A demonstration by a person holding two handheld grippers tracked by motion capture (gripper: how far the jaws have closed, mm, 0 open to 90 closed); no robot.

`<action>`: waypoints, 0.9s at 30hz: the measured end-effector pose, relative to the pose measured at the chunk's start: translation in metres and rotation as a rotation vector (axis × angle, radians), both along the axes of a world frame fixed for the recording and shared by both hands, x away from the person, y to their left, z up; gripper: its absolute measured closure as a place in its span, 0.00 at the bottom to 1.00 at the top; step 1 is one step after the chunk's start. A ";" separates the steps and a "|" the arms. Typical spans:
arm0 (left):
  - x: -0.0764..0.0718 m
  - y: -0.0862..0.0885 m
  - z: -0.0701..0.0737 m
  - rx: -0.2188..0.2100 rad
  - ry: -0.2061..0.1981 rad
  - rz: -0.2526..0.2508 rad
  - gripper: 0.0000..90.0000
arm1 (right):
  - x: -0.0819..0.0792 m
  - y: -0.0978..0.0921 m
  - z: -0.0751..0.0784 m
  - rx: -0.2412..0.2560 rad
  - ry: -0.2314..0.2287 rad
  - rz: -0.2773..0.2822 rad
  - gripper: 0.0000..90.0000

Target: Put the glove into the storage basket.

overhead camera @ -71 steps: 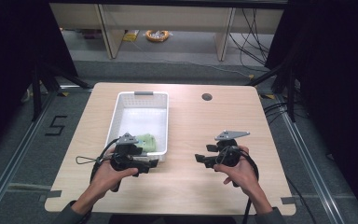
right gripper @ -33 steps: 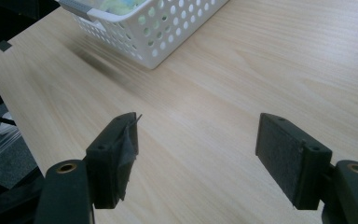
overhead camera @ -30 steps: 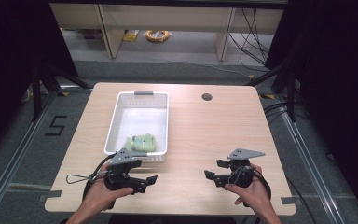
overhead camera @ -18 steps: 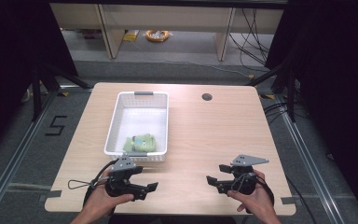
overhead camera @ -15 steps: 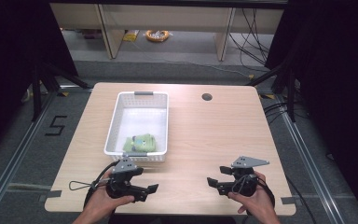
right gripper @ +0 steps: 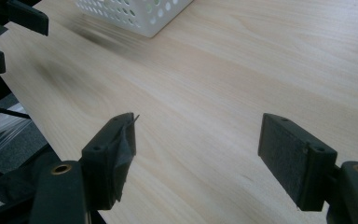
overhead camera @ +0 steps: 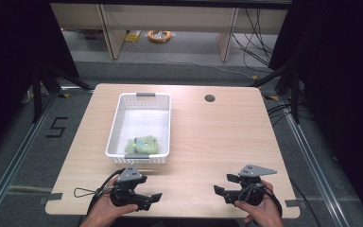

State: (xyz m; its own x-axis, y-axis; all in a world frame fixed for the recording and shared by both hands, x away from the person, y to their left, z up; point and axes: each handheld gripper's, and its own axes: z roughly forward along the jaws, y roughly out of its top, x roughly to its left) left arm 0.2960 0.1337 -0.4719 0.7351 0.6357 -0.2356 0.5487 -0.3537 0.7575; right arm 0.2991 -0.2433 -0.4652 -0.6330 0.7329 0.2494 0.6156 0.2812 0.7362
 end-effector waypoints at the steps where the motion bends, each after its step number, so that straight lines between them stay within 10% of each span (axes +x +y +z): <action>1: 0.000 0.001 -0.001 0.015 0.000 -0.012 0.17 | -0.001 0.000 -0.001 0.010 0.004 0.002 0.31; 27: -0.013 0.009 -0.020 0.052 -0.047 -0.018 0.17 | -0.025 -0.009 -0.028 -0.052 0.031 -0.037 0.18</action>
